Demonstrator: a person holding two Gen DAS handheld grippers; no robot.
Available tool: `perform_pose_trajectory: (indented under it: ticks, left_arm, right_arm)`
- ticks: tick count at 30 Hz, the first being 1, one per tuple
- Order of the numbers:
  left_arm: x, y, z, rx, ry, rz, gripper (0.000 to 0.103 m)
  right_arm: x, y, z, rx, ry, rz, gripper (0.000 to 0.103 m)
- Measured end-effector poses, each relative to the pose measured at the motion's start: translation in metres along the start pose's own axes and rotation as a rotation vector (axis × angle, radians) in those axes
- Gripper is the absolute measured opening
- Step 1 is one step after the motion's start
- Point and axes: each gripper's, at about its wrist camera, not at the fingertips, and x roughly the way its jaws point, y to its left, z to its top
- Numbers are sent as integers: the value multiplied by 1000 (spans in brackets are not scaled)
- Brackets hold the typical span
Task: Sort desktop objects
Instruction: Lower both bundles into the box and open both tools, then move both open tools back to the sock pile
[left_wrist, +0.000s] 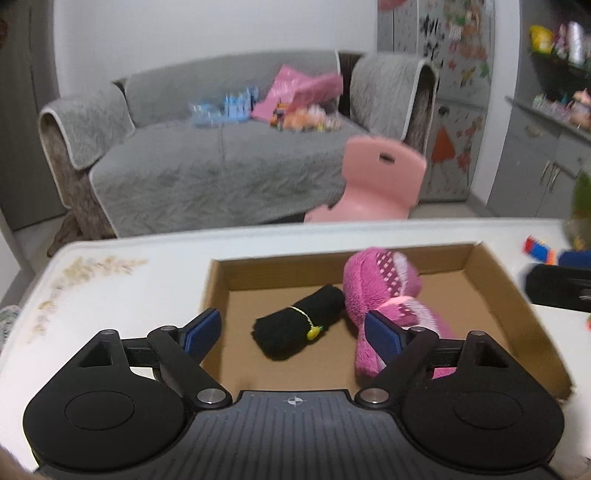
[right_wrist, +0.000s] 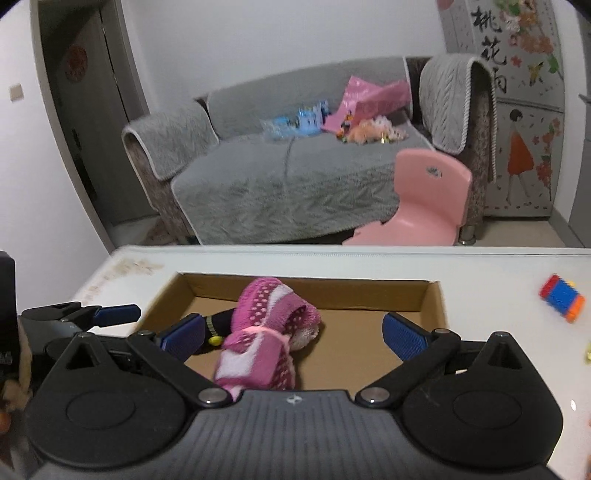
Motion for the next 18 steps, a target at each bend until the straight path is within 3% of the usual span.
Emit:
perform_pose_trajectory:
  ticks: [3,7,12,18]
  left_arm:
    - [-38,13,-7,-3,-52,0,103]
    - [-76,35,-30,-9,-80,12,103]
    - [-102,50,-80,7,-61,51,103]
    - [-119,42,-128,14,-7,-8,103]
  right_arm:
    - [-44,-8,-10,17,-50,17,103]
    - [-100,-19,-41,36,-89,6,103]
    - [-151,-32,-100,2,-76,-68,103]
    - [-170,-31,-159,-106,-12,-137,103]
